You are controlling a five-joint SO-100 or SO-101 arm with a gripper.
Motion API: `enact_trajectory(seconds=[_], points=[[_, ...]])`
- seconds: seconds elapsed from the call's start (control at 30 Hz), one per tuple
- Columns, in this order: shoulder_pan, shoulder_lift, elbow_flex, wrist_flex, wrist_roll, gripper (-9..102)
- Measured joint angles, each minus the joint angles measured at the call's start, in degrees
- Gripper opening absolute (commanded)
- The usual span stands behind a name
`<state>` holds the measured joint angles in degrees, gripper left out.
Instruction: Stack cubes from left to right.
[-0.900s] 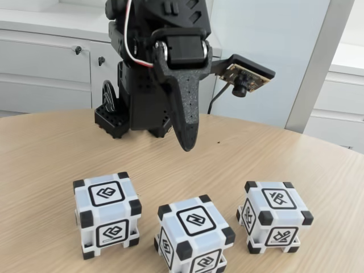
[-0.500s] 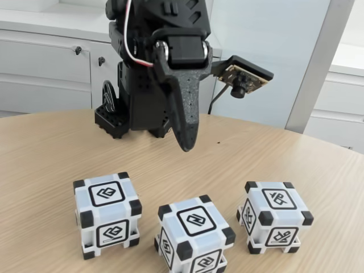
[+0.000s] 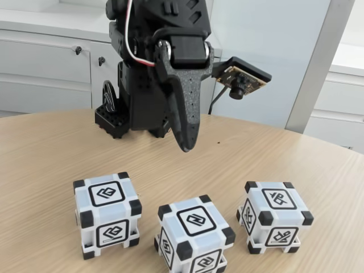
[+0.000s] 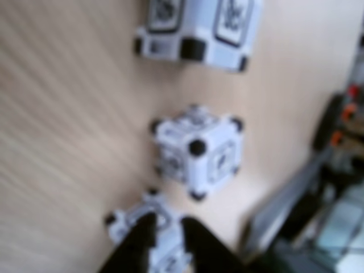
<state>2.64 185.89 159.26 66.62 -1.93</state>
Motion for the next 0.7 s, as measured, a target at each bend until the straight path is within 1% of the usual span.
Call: enact_trajectory(seconds=[0.63,0.7], points=[[-0.2,-0.3,-0.1,0.0,-1.5,0],[-0.1,-0.9,-2.1,0.0,-2.1,0]])
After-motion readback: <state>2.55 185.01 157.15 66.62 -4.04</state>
